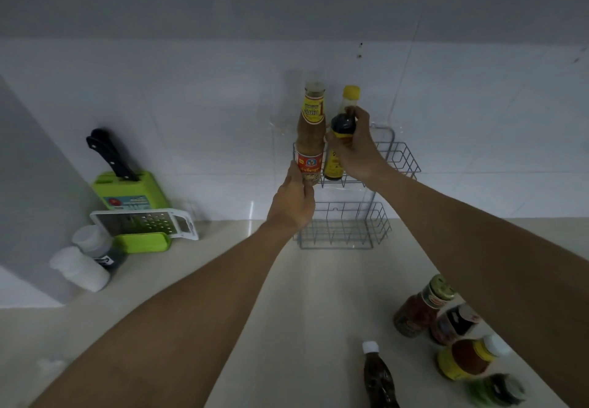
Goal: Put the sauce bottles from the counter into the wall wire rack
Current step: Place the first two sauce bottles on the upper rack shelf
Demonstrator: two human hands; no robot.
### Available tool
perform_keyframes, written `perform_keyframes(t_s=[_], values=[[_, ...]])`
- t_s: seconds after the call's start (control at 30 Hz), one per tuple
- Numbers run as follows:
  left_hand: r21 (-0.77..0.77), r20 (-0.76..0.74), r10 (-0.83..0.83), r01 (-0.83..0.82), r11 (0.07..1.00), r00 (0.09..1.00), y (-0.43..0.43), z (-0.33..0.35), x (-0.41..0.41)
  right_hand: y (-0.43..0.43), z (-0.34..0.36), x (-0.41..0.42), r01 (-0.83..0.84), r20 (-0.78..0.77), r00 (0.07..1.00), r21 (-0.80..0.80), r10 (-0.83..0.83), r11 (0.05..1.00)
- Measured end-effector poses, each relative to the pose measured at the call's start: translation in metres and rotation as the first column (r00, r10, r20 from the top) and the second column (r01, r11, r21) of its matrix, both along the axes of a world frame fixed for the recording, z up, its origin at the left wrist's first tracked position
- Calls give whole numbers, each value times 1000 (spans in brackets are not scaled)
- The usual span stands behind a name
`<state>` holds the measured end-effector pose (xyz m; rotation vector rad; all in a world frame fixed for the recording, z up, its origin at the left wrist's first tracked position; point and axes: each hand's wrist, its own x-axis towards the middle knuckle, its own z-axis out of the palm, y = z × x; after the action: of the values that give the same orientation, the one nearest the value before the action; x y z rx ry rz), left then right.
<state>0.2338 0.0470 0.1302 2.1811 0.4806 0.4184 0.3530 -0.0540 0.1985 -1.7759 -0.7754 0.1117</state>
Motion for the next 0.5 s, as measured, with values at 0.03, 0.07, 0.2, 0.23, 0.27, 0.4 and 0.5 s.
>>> perform_keyframes(t_s=[0.03, 0.07, 0.2, 0.23, 0.27, 0.4, 0.5], values=[[1, -3, -2, 2, 1000, 1000, 0, 0, 0, -1, -2, -2, -24, -27, 999, -21, 23, 999], [3, -7, -4, 4, 1000, 1000, 0, -1, 0, -1, -6, -2, -42, -57, 998, -43, 40, 998], [1, -15, -9, 9, 1000, 1000, 0, -1, 0, -2, -10, -1, -69, -76, 995, -139, 59, 988], [-4, -17, -13, 12, 1000, 1000, 0, 0, 0, -4, -9, -1, -77, -63, 996, -179, 67, 981], [-9, -17, -16, 16, 1000, 1000, 0, 0, 0, -5, -10, 0, -95, -53, 995, -204, 86, 974], [-14, -15, -15, 15, 1000, 1000, -1, 0, 1, -13, -14, 4, -124, -39, 992, -233, 118, 965], [-29, -20, -5, 5, 1000, 1000, -2, -1, 2, -15, -17, 4, -79, -18, 997, -232, 77, 969]])
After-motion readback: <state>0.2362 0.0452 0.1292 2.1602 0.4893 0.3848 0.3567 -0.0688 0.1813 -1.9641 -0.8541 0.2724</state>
